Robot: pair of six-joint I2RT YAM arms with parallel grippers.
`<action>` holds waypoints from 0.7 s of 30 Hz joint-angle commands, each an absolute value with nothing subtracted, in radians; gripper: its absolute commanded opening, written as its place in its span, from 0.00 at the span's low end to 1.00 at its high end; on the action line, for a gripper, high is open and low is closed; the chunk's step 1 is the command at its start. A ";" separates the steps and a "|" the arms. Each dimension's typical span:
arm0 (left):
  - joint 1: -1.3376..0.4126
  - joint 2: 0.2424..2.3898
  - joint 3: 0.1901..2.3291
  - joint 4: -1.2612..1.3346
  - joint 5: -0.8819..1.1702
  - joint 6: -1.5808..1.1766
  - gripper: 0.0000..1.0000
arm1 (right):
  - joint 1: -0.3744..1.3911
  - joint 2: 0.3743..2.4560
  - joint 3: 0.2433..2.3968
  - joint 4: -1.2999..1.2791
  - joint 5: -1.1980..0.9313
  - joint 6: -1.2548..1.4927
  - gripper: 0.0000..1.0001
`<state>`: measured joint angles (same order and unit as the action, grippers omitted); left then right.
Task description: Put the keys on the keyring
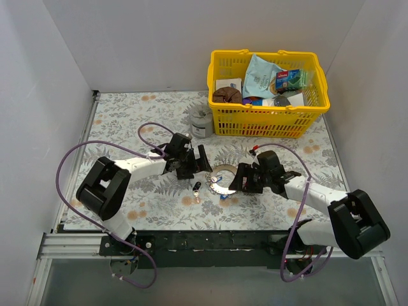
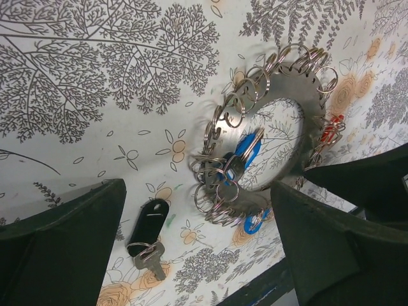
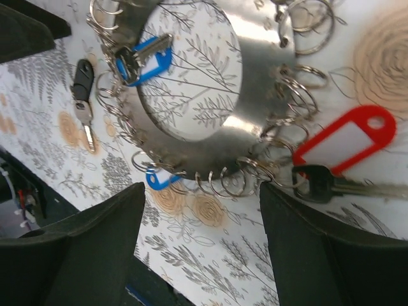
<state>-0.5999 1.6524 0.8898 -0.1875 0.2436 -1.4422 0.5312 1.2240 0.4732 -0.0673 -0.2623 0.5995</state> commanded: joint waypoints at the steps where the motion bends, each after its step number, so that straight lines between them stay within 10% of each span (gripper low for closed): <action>1: -0.620 1.664 0.902 -0.232 0.227 -1.448 0.97 | 0.531 1.319 0.474 0.018 -0.313 0.635 0.81; 21: -0.709 1.531 0.874 -0.239 0.094 -1.491 0.81 | 0.525 1.344 0.609 -0.104 -0.187 0.581 0.82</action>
<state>-0.7074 1.6131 0.8516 -0.2024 0.1848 -1.4990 0.5308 1.3930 0.5865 -0.0006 -0.2909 0.6109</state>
